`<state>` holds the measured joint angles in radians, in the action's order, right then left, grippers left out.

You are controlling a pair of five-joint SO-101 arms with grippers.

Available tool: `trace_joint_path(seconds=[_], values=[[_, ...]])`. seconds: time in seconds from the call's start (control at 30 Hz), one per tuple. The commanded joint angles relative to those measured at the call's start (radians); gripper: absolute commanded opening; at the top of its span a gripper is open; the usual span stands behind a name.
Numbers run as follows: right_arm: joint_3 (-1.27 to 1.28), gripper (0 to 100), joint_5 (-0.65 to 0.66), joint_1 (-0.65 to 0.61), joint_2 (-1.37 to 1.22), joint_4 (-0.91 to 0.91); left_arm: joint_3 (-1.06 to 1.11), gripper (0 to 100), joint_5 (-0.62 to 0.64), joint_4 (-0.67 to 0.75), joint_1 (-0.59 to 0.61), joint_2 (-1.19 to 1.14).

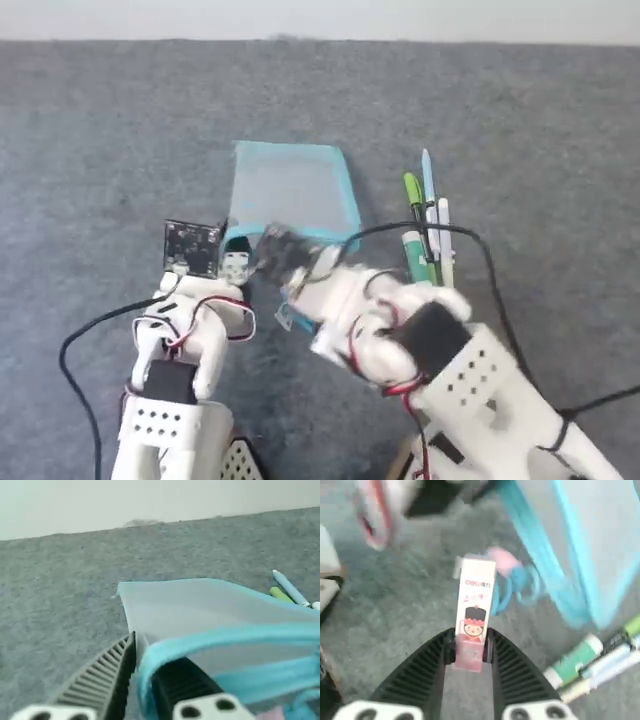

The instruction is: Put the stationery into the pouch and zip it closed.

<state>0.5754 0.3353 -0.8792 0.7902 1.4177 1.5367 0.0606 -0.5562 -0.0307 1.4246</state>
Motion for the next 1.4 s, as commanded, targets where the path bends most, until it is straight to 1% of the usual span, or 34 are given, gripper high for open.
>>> trace_joint_path(seconds=[0.0,0.1,0.27,0.37,0.57,0.73,0.87,0.93,1.03,1.13,1.2,1.3,1.37], values=[[-0.106,0.7,0.005,-0.03,-0.085,-0.031,-0.004,1,-0.02,0.031,-0.023,-0.015],[-0.183,0.7,-0.026,0.007,-0.179,-0.03,-0.004,1,-0.02,0.031,-0.025,-0.015],[-0.301,0.7,-0.091,0.14,-0.321,-0.025,-0.004,1,-0.02,0.028,-0.032,-0.015],[-0.373,0.7,-0.135,0.179,-0.398,-0.016,-0.004,1,-0.02,0.026,-0.032,-0.015],[-0.546,0.7,-0.146,0.18,-0.535,0.071,-0.004,1,-0.02,0.026,-0.034,-0.015],[-0.709,0.7,-0.146,0.182,-0.671,0.191,-0.004,1,-0.02,0.026,-0.034,-0.015],[-0.852,0.7,-0.152,0.183,-0.78,0.255,-0.002,1,-0.021,0.012,-0.066,-0.015],[-0.925,0.7,-0.152,0.183,-0.823,0.275,-0.002,1,-0.021,0.002,-0.086,-0.011],[-1.022,0.9,-0.146,0.183,-0.863,0.294,-0.004,1,-0.021,0.0,-0.083,-0.008],[-1.068,1.1,-0.143,0.183,-0.872,0.3,-0.005,1,-0.021,-0.002,-0.083,-0.008],[-1.073,4.6,-0.143,0.183,-0.871,0.303,-0.007,1,-0.021,-0.002,-0.081,-0.008],[-1.073,13.2,-0.143,0.183,-0.871,0.317,-0.008,1,-0.021,-0.002,-0.081,-0.006],[-1.073,14.3,-0.143,0.183,-0.865,0.317,-0.01,1,-0.021,-0.002,-0.081,-0.006]])
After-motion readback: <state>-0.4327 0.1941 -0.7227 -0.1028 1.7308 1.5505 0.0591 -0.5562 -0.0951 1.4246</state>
